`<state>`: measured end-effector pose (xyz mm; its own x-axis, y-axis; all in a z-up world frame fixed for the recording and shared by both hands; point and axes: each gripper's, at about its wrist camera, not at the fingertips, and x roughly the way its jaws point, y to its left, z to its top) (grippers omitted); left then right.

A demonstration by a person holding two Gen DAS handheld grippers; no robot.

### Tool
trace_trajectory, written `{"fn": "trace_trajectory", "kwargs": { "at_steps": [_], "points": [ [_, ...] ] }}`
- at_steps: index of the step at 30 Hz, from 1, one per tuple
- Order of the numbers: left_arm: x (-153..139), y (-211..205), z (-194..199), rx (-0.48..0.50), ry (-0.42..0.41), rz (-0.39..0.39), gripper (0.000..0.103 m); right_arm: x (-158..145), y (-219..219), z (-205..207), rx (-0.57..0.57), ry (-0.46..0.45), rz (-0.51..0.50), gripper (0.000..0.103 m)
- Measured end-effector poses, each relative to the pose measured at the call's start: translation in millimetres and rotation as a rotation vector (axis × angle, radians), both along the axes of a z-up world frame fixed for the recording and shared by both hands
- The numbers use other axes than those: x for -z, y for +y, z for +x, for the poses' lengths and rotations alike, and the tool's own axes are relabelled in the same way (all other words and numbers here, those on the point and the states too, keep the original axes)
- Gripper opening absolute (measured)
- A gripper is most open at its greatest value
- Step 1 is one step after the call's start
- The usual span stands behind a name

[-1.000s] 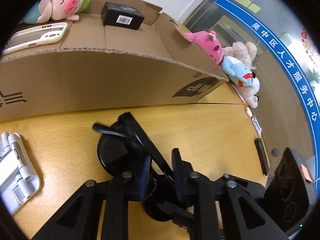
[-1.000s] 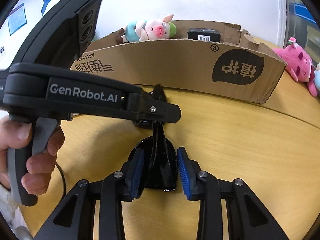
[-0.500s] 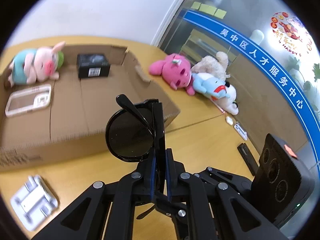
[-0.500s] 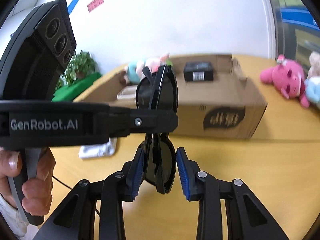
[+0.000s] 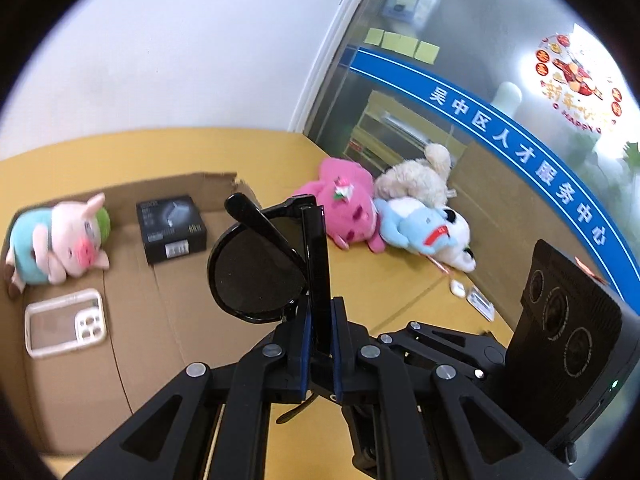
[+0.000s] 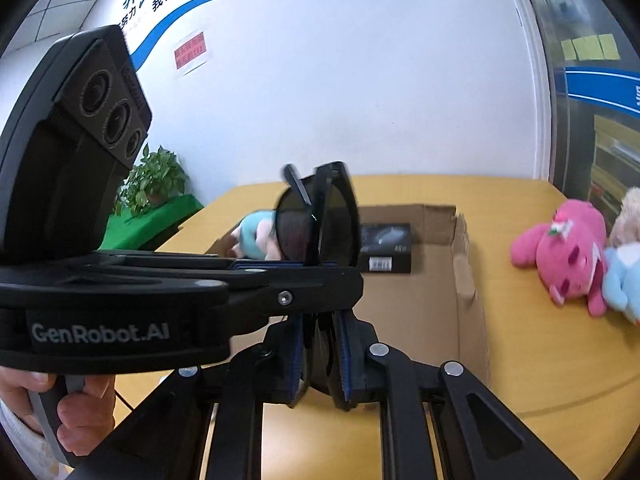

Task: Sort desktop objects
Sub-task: 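Carry the sunglasses with the left gripper down into the cardboard box, then open the left gripper to release the sunglasses in the box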

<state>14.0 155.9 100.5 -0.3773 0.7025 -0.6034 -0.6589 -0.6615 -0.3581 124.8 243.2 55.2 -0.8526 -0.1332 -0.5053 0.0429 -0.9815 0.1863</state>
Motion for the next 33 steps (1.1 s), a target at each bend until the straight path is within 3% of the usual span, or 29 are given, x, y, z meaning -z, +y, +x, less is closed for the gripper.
{"fn": "trace_trajectory", "kwargs": {
  "at_steps": [9, 19, 21, 27, 33],
  "points": [
    [13, 23, -76, -0.024, -0.086, -0.028, 0.007, -2, 40, -89, -0.025, -0.104, -0.053, 0.013],
    [105, 58, -159, -0.029, -0.4, -0.052, 0.007, 73, 91, -174, 0.002, -0.388, -0.159, 0.013],
    [124, 62, -168, -0.032, -0.471, -0.044, 0.007, 87, 99, -185, 0.018, -0.447, -0.168, 0.013],
    [157, 72, -178, -0.031, -0.571, -0.065, 0.007, 125, 107, -200, 0.078, -0.603, -0.176, 0.013],
    [167, 75, -183, -0.038, -0.612, -0.085, 0.009, 135, 109, -205, 0.093, -0.659, -0.171, 0.013]
  ]
}}
